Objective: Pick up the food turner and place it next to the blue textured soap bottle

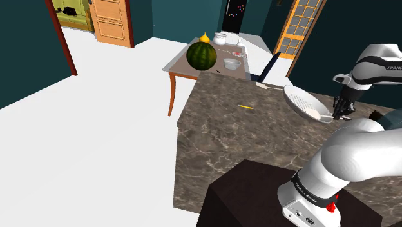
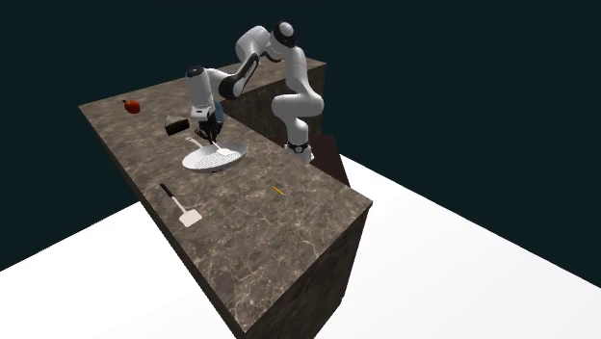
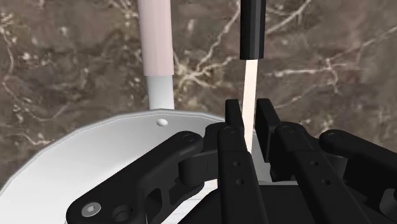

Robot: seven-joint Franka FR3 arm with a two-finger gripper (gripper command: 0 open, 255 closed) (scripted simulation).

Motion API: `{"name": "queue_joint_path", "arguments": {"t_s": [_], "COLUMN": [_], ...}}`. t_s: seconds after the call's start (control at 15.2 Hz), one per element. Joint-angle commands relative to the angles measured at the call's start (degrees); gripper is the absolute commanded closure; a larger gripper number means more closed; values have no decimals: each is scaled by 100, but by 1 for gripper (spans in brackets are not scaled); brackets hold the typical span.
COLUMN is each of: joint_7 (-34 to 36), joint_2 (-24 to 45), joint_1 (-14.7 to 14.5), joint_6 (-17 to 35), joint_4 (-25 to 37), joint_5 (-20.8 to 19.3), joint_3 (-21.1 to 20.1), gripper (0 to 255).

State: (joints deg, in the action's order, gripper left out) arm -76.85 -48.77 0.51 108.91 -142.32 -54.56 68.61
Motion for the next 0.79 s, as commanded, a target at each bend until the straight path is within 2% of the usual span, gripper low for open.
{"name": "queue_joint_path", "arguments": {"t_s": [0.0,0.26,0.33,0.59,0.66,0.73], "joint_7": [37,120,168,218,146,120], "joint_2": [-69,-242,-234,-310,-297,-372], "joint_1": [-62,-143,-165,-8,-168,-128], "joint_6": [286,147,124,134,103,-92], "joint_4": [-170,-152,-157,-342,-147,-73], "joint_5": [-72,-198,-153,-193,-237,-129], "joint_3": [282,318,258,166,329,135], "gripper": [255,255,0,0,0,0]}}
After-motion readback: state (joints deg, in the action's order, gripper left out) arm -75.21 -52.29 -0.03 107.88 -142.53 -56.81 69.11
